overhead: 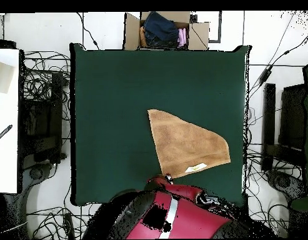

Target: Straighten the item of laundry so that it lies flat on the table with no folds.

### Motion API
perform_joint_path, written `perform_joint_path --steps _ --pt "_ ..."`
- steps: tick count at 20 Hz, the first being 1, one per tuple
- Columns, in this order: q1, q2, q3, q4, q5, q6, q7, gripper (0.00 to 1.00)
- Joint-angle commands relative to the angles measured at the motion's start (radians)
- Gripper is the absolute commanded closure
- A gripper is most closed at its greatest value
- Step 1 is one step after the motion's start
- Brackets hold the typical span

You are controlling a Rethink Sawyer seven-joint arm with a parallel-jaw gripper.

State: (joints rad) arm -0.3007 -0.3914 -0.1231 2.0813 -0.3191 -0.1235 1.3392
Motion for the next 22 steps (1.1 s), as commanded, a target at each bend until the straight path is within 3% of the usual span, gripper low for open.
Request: perform_joint_path --steps 1,9,22 --pt "0.011 0.12 0.031 -0.065 0.006 -0.08 0.202 0.0" --pt "0.104 0.133 -0.042 -0.054 0.026 -0.183 0.212 0.0" --pt "0.096 0.132 -0.039 -0.05 0.033 -0.193 0.217 0.0"
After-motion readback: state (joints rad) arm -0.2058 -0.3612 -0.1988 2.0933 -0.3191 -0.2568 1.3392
